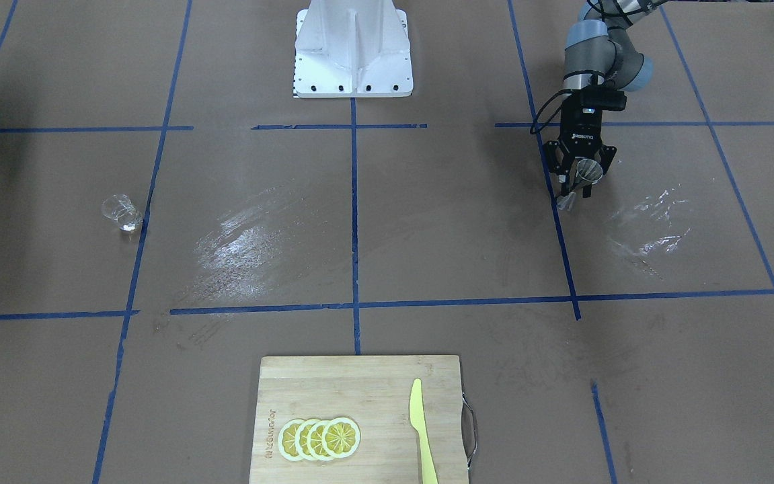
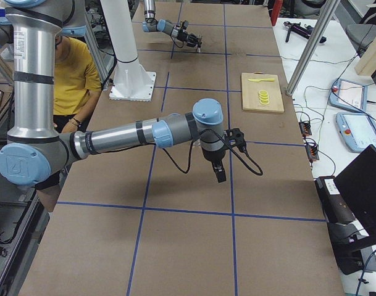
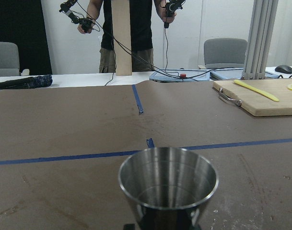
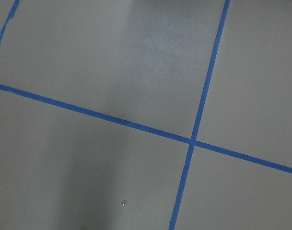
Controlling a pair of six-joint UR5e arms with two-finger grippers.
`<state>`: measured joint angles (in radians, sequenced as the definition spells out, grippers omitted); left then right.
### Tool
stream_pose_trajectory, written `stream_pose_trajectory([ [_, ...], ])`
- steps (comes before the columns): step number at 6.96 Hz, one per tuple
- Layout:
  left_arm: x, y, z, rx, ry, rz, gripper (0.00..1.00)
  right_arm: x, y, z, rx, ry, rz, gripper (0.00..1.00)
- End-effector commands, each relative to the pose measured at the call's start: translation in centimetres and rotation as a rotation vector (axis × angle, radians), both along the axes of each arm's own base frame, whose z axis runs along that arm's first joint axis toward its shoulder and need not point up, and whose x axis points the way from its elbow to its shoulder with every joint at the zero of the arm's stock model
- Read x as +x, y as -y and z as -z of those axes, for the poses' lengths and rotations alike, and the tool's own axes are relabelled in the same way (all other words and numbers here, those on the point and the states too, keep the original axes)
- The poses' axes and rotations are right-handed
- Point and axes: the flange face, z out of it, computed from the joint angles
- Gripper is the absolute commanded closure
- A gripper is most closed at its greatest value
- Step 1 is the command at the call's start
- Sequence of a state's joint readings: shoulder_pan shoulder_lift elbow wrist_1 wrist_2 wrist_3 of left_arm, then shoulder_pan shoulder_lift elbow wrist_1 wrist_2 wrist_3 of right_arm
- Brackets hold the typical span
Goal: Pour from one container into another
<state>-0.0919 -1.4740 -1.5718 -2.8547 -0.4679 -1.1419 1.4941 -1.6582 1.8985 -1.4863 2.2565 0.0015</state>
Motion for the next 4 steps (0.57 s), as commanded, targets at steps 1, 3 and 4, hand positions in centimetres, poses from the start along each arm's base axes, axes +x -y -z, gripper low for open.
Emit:
stream_pose_trajectory([
  [1, 0.09, -0.12, -0.11, -0.005, -0.011, 0.000, 0.57, 0.00, 0.00, 0.03, 0.000, 0.000, 0.000, 0.00],
  [3, -0.06, -0.20, -0.10, -0.010, -0.034, 0.001, 1.00, 0.01, 0.00, 0.02, 0.001, -0.001, 0.000, 0.00],
  [4, -0.45, -0.23, 0.29, -0.006, -0.075, 0.000, 1.00, 0.01, 0.00, 0.02, 0.001, -0.001, 0.000, 0.00],
])
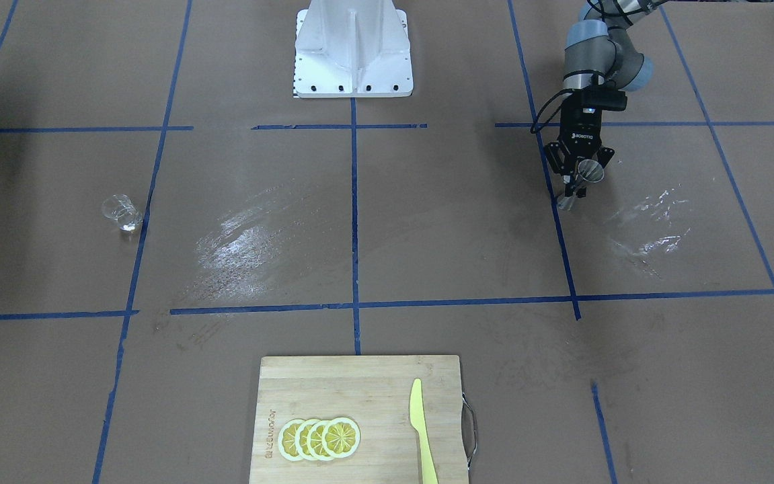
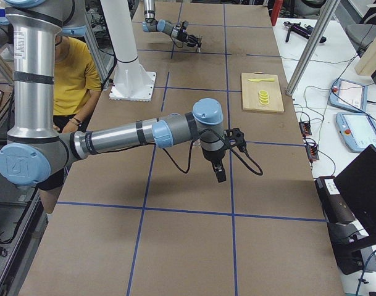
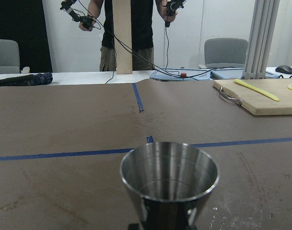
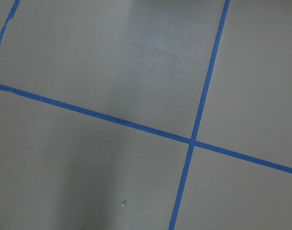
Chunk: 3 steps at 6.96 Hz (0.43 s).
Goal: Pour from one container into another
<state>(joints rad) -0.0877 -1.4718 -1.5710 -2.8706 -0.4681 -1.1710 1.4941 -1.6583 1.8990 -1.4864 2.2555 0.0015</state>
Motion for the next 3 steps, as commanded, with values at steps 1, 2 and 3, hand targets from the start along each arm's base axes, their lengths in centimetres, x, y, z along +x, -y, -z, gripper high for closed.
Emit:
stream_pose_trajectory([
  [1, -0.9, 0.0, 0.8, 0.009, -0.075, 0.001, 1.00, 0.0, 0.0, 0.0, 0.000, 0.000, 0.000, 0.00],
  [2, -1.7, 0.0, 1.2, 0.020, -0.111, -0.002, 1.00, 0.0, 0.0, -0.1, -0.001, -0.001, 0.000, 0.00],
  [3, -1.7, 0.0, 1.9, 0.058, -0.058, -0.014, 1.00, 0.0, 0.0, -0.1, -0.001, -0.001, 0.000, 0.00],
])
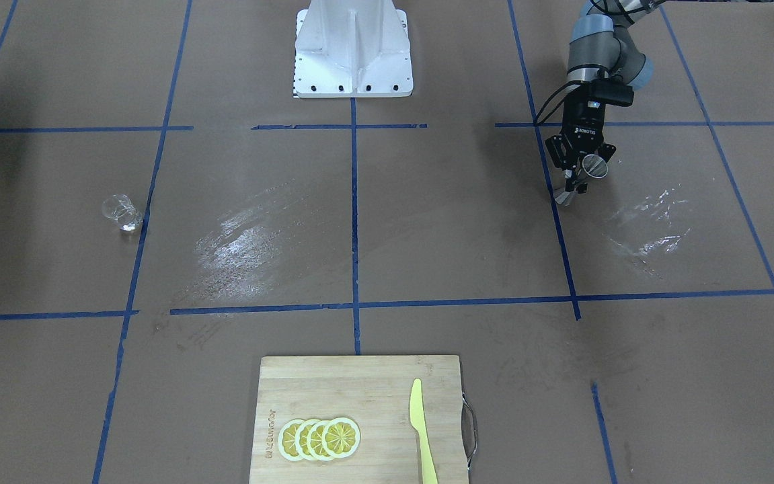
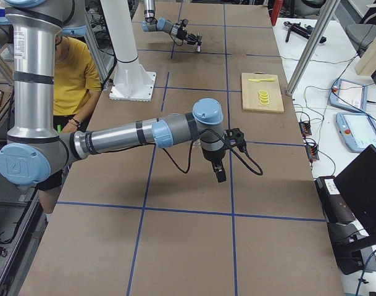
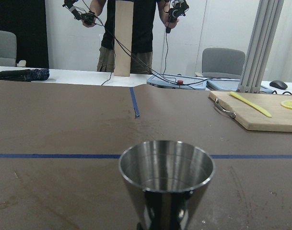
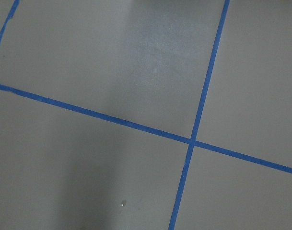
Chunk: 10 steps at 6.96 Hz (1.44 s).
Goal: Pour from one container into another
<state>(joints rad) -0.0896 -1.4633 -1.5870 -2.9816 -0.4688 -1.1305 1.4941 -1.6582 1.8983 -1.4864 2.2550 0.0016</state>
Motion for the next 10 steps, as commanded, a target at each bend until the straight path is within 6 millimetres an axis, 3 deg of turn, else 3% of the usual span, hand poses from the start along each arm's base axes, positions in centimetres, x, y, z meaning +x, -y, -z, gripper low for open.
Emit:
stream_pose_trajectory([
  [1, -0.1, 0.0, 2.3, 0.075, 0.058, -0.017, 1.00, 0.1, 0.0, 0.0, 0.001, 0.000, -0.001, 0.00],
  [3, -0.3, -0.3, 5.4, 0.132, 0.000, -0.074, 1.00, 0.0, -0.1, 0.0, 0.001, 0.000, 0.000, 0.00],
  [5, 2.0, 1.0, 10.6, 0.259, 0.011, -0.198, 1.00, 0.0, 0.1, 0.3, 0.008, 0.002, 0.002, 0.00],
  [6, 2.7, 2.9, 13.5, 0.362, 0.065, -0.264, 1.00, -0.1, 0.5, 0.8, 0.018, 0.004, 0.002, 0.00],
  [8, 2.0, 7.2, 16.6, 0.513, 0.088, -0.454, 1.00, -0.2, 0.7, 0.9, 0.021, 0.005, 0.005, 0.00],
  [9, 1.6, 9.6, 19.3, 0.609, 0.087, -0.530, 1.00, -0.2, 0.7, 0.8, 0.018, 0.005, 0.004, 0.00],
  [10, 2.5, 10.8, 20.9, 0.668, 0.122, -0.591, 1.00, -0.2, 0.7, 0.9, 0.020, 0.005, 0.004, 0.00],
])
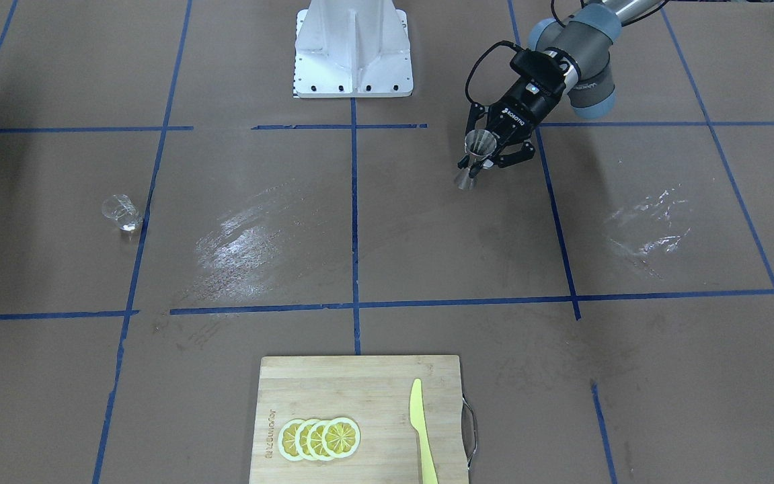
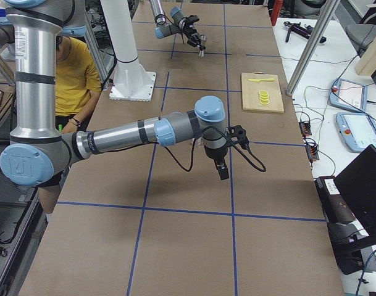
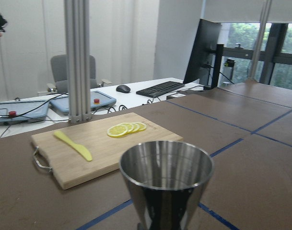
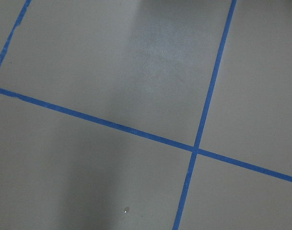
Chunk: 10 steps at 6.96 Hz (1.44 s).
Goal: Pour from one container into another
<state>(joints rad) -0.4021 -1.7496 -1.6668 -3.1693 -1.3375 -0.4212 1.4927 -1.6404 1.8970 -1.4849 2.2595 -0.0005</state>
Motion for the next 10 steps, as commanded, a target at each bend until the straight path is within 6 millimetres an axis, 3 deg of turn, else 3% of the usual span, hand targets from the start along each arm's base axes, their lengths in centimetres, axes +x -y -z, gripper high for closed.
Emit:
stream_pose_trajectory([
  [1, 3.2, 3.1, 7.2, 0.140, 0.042, -0.106, 1.00, 0.0, 0.0, 0.1, 0.001, 0.000, 0.000, 0.00],
  [2, 5.8, 3.7, 11.2, 0.147, 0.068, -0.161, 1.00, 0.0, 0.0, 0.1, 0.001, 0.000, 0.000, 0.00],
  [4, 8.3, 4.2, 15.6, 0.142, 0.129, -0.215, 1.00, 0.0, 0.0, 0.1, 0.001, 0.000, 0.000, 0.00],
  [5, 9.4, 4.7, 17.3, 0.227, 0.225, -0.188, 1.00, 0.0, 0.0, 0.1, 0.001, 0.004, 0.000, 0.00],
  [7, 11.4, 5.6, 18.6, 0.290, 0.316, -0.172, 1.00, -0.2, -0.2, 1.1, 0.009, 0.027, 0.001, 0.00],
  [8, 11.8, 5.7, 18.4, 0.290, 0.321, -0.170, 1.00, -2.0, -0.6, 3.4, -0.002, 0.053, -0.022, 0.00],
  [9, 11.8, 5.7, 18.5, 0.287, 0.316, -0.168, 1.00, -6.0, -1.9, 7.5, -0.044, 0.099, -0.059, 0.00],
  [10, 11.8, 5.7, 18.3, 0.287, 0.318, -0.167, 1.00, -9.8, -2.8, 9.6, -0.061, 0.151, -0.107, 0.00],
])
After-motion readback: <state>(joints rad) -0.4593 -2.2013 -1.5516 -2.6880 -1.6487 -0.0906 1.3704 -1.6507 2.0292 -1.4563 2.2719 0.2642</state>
